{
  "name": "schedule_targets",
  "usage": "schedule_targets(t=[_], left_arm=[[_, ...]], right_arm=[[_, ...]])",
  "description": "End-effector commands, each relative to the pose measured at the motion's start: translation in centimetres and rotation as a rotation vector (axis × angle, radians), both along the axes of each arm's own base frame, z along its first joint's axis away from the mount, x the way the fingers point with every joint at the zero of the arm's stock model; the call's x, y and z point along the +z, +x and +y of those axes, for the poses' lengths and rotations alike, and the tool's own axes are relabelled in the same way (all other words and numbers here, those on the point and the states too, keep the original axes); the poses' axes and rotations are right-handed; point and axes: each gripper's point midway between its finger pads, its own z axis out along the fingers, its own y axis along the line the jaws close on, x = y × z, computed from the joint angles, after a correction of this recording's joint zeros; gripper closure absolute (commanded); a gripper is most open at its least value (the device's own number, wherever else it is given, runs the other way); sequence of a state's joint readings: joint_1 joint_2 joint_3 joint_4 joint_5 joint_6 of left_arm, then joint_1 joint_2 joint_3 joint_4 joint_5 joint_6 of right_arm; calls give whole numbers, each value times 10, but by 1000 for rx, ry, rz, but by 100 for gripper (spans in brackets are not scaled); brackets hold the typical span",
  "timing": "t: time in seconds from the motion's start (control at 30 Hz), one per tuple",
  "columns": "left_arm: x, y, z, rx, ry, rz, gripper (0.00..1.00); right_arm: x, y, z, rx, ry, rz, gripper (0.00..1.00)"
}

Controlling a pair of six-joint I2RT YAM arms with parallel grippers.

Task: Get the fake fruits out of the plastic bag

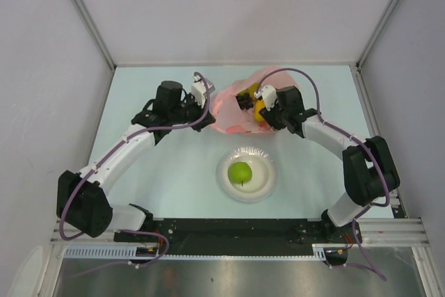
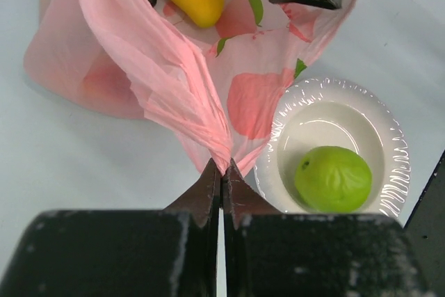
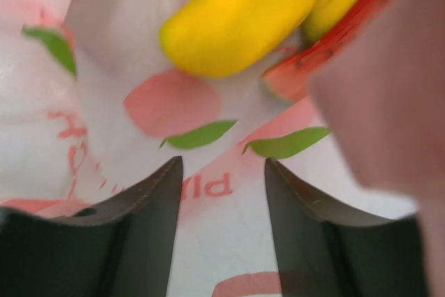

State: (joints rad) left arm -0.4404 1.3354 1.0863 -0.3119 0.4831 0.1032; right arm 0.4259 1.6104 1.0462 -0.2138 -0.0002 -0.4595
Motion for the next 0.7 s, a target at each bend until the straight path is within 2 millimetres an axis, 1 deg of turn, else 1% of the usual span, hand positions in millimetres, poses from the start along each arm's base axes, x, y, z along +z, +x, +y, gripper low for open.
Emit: schedule_targets(t=[0.0,0.03,0.07,0.1,0.13,0.17,0.2,0.23,0.27,0.3,0.33,0.37,0.43,0.5,0.67], left_arm=[[4,-7,-13,-66,-14,-14,100],[5,-7,-15,-70,-14,-14,100],[5,-7,-17,-75,-14,-16,100],[4,-7,-18,-76,-11,-13,100],[5,-6,-18,-76,-9,-16,100],[6,-6,-17,-78,-4,-20,100],[6,-5,-16,-73,1,-24,100],[6,-5,-16,-73,4,-26,100],[6,-5,-15,-73,7,-30,100],[8,-5,-14,-70,9,-35,100],[9,-6,-14,-70,10,-36,100],[8,-6,-13,-71,14,-37,100],[8,-6,-13,-72,15,-37,100],[9,-5,-14,-71,12,-41,100],[11,-4,-15,-71,11,-37,100]], right_arm=[[38,51,14,-47,69,-160,41],[37,56,16,-54,78,-157,37],[47,67,22,-69,103,-173,30],[43,72,23,-83,106,-168,27],[34,80,21,-119,92,-161,24],[42,92,24,-161,123,-181,18],[42,98,24,-191,131,-184,16],[33,104,21,-225,122,-170,14],[32,106,22,-250,129,-158,14],[43,114,25,-291,170,-168,14],[35,115,25,-321,175,-147,14],[31,113,25,-339,175,-116,14],[28,112,30,-376,205,-87,14],[15,106,35,-388,203,-45,14],[-9,102,34,-415,159,2,11]])
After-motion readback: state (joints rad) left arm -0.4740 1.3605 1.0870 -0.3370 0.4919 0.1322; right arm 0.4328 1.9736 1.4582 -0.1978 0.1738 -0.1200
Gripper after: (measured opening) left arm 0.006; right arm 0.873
